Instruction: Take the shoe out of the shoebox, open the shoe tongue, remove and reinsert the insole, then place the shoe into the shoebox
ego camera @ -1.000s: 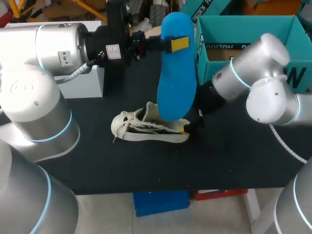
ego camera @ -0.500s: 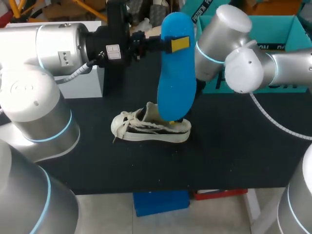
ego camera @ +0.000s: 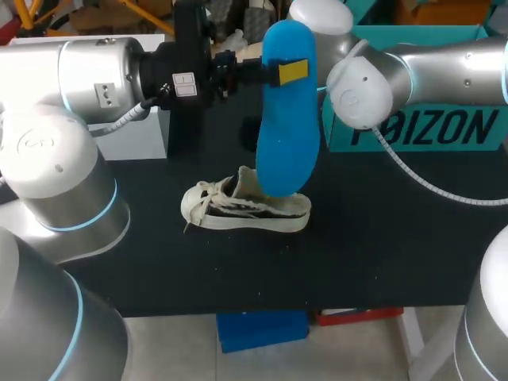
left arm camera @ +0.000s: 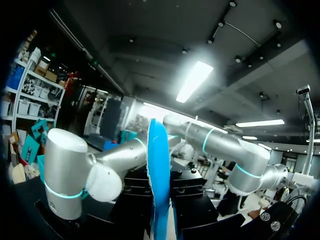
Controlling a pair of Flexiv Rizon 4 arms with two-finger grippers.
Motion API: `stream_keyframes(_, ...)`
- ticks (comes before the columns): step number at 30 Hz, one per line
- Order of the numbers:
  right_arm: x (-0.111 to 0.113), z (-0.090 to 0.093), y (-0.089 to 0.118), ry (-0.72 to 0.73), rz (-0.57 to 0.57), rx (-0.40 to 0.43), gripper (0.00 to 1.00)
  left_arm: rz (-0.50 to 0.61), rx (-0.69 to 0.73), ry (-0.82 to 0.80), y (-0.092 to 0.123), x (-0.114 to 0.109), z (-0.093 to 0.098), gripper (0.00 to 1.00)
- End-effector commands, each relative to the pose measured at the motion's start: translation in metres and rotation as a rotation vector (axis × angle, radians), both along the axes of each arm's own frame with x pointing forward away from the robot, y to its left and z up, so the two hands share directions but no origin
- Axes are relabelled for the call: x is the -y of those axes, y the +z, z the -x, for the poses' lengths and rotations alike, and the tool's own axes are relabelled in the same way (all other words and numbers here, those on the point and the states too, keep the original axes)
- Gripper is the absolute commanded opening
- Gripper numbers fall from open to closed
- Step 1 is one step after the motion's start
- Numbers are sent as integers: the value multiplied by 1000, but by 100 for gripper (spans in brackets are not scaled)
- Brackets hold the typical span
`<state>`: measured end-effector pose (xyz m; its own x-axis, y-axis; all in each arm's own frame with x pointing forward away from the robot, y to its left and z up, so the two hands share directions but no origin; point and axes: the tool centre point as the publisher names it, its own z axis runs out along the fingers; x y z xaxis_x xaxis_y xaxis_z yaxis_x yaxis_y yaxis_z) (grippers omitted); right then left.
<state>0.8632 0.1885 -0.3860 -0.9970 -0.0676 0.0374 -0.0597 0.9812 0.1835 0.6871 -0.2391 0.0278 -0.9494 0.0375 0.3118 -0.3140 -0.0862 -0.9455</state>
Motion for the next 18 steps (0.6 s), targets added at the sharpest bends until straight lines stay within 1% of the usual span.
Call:
stream_keyframes(1,-10,-4,-5,5,137,0,100,-6,-2,0,0,1,0,0)
stream_keyframes(7,-17,-6,-5,17,147,-11,100,-6,-2,0,0,1,0,0)
stream_keyframes(12,-15,-6,-6,13,153,-18,100,-6,-2,0,0,1,0,0)
stream_keyframes(14,-15,-5,-5,7,155,-20,96,-6,-2,0,0,1,0,0)
stream_keyframes(15,-15,-5,-5,4,156,-20,84,-6,-2,0,0,1,0,0)
stream_keyframes(16,-15,-4,-5,-1,156,-20,57,-6,-2,0,0,1,0,0)
stream_keyframes(17,-15,-3,-6,-6,154,-19,43,-6,-2,0,0,1,0,0)
stream_keyframes(18,-15,-2,-6,-9,155,-19,33,-6,-2,0,0,1,0,0)
